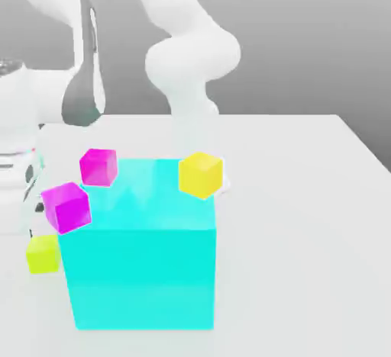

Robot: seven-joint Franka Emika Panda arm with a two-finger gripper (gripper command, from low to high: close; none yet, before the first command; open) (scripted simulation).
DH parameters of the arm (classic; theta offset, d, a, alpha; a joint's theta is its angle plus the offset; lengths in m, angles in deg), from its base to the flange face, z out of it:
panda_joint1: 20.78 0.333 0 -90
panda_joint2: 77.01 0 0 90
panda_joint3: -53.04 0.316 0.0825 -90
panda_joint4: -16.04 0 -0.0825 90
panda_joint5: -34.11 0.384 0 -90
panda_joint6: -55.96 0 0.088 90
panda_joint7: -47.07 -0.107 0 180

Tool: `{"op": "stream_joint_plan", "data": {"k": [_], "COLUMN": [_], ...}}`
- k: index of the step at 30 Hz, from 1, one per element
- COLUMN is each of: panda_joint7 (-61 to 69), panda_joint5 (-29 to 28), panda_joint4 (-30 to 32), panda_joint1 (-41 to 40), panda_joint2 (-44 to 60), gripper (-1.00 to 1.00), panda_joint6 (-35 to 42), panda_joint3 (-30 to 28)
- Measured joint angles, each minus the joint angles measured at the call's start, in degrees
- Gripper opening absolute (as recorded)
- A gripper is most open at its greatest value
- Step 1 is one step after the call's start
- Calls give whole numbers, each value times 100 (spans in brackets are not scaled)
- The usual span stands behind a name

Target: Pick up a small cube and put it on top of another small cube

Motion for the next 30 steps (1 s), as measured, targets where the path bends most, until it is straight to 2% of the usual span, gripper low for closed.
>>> {"op": "stream_joint_plan", "data": {"k": [1,2,9,11,14,21,30], "panda_joint7": [-181,-323,-343,-88,263,1927,4252], "panda_joint5": [-310,-547,-587,-176,409,738,938], "panda_joint4": [-89,-158,-166,-34,159,-199,-829], "panda_joint1": [238,414,433,73,-797,-1753,-2053], "panda_joint2": [-174,-306,-332,-116,178,127,-526], "gripper": [0,-100,-100,-100,-100,-100,-100], "panda_joint6": [-27,-55,-33,54,298,1221,2588], "panda_joint3": [-304,-533,-558,-95,934,2735,4732]}}
